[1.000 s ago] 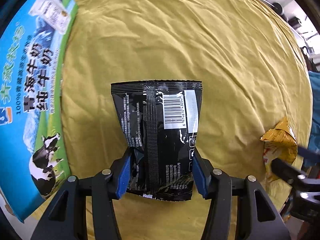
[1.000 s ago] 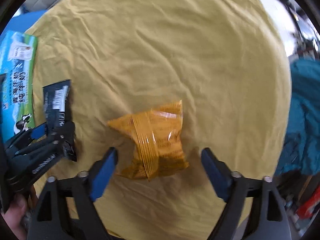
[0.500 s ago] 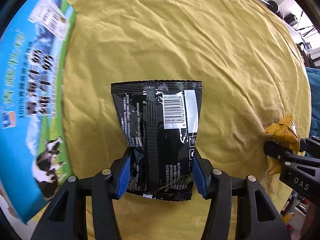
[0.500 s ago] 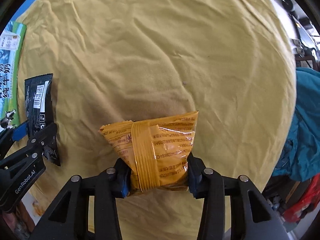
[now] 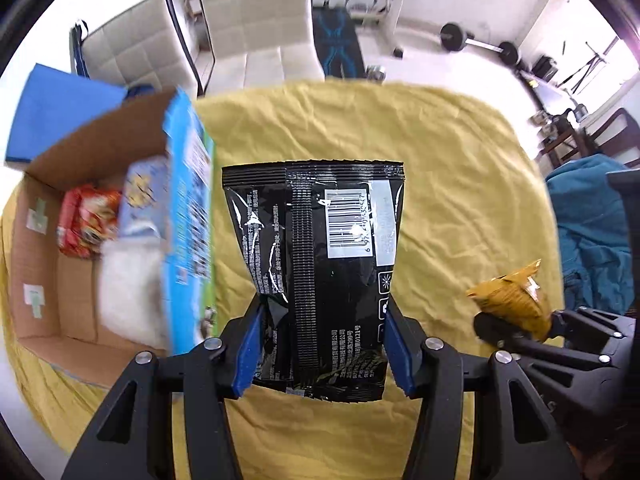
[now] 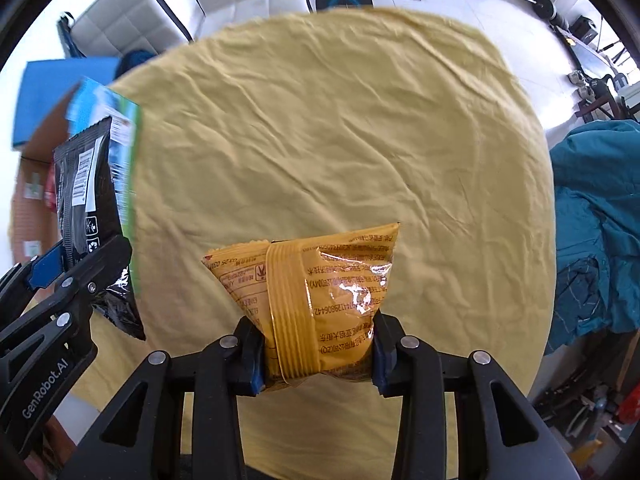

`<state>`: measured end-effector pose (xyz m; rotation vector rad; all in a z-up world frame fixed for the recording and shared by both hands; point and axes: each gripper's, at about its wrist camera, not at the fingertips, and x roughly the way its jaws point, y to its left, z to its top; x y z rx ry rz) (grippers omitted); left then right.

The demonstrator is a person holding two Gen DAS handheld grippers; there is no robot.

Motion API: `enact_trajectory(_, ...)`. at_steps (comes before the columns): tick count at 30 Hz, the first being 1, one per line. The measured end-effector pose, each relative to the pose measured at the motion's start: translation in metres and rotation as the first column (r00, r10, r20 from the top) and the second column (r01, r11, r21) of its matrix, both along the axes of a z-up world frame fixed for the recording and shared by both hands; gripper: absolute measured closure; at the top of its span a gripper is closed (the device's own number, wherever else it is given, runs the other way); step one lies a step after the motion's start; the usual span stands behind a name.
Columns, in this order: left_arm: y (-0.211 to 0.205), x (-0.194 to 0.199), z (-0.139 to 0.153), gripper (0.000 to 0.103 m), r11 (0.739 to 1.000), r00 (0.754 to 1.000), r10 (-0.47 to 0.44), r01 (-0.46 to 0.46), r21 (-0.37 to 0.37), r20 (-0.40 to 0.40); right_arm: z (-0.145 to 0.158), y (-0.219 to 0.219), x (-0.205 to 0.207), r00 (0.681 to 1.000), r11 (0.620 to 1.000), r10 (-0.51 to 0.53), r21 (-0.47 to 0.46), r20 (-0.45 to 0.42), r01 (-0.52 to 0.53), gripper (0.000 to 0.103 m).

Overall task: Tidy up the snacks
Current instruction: 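Carry the black and yellow packets over the cardboard box and lower them inside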

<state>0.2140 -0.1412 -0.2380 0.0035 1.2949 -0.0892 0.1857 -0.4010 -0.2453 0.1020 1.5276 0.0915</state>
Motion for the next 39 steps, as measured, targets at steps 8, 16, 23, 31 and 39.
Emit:
enact_trajectory(8, 0.060, -0.017, 0.061, 0.052, 0.998, 0.995, -0.010, 0.016, -0.058, 0.097, 0.056, 0.089, 0.004, 0.995, 1.000, -0.010, 0.027, 0.099, 0.007, 0.063)
enact_trajectory(16, 0.141, -0.027, 0.098, 0.052, 0.998, 0.988, 0.013, -0.004, -0.063, 0.151, 0.095, 0.181, 0.005, 0.983, 0.997, 0.022, 0.069, 0.181, -0.035, 0.063)
enact_trajectory(23, 0.218, -0.032, 0.094, 0.052, 0.997, 0.988, 0.068, -0.061, -0.055, 0.140, 0.102, 0.265, 0.008, 0.976, 0.990, 0.087, 0.092, 0.198, -0.107, 0.063)
enact_trajectory(31, 0.299, -0.021, 0.059, 0.052, 0.983, 0.986, 0.159, -0.153, -0.102, 0.049, 0.064, 0.354, 0.030, 0.973, 0.977, 0.159, 0.116, 0.165, -0.180, 0.063)
enact_trajectory(39, 0.361, 0.013, -0.017, 0.052, 0.954, 0.961, 0.225, -0.251, -0.166, -0.159, -0.017, 0.415, 0.054, 0.983, 0.969, 0.180, 0.166, 0.045, -0.185, 0.063)
